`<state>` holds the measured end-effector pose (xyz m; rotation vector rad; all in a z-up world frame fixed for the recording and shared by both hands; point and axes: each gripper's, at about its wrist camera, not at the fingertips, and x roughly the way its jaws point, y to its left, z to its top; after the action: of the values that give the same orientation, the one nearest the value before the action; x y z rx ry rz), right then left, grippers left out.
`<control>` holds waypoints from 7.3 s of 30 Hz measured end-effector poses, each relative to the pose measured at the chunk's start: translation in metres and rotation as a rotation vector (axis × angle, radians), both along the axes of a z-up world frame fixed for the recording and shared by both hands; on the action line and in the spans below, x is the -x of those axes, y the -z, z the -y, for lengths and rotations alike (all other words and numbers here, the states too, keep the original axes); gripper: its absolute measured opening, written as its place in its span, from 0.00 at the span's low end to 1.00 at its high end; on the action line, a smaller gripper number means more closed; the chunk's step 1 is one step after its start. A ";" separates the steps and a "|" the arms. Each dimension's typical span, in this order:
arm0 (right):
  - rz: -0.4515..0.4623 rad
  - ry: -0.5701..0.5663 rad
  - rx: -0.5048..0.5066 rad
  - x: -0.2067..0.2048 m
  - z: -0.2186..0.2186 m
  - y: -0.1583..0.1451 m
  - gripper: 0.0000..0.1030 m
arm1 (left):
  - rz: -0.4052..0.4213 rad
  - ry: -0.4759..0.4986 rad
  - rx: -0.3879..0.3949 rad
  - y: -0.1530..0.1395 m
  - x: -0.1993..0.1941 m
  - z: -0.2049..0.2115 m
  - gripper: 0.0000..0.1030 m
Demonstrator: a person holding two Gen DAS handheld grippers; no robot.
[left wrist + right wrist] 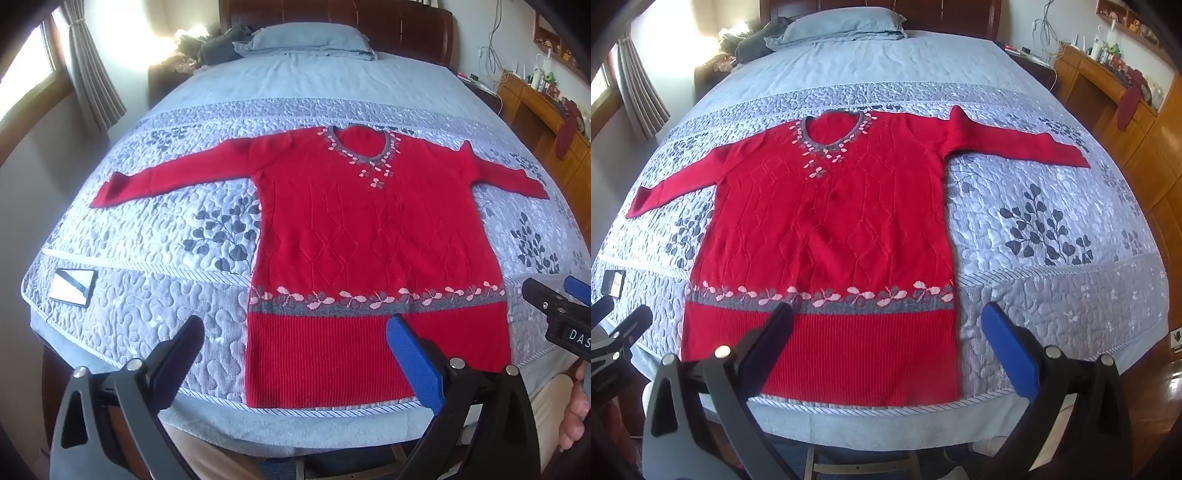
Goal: Fold small clothes
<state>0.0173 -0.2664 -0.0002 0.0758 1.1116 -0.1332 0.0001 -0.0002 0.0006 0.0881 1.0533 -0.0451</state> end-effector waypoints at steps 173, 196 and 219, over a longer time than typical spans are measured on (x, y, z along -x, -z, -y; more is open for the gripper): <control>-0.212 -0.248 -0.367 -0.343 0.108 0.111 0.09 | -0.125 -0.118 -0.040 0.107 -0.331 0.090 0.97; -0.043 -0.017 -0.292 -0.160 0.223 0.104 0.37 | -0.410 0.107 0.302 0.165 -0.350 0.251 0.94; -0.005 0.024 -0.296 -0.155 0.250 0.114 0.43 | -0.217 0.026 0.423 0.112 -0.372 0.233 0.04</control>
<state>0.1722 -0.5161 -0.1140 0.3532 1.1293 0.0108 0.3717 -0.2332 -0.1115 -0.2925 1.2383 -0.3047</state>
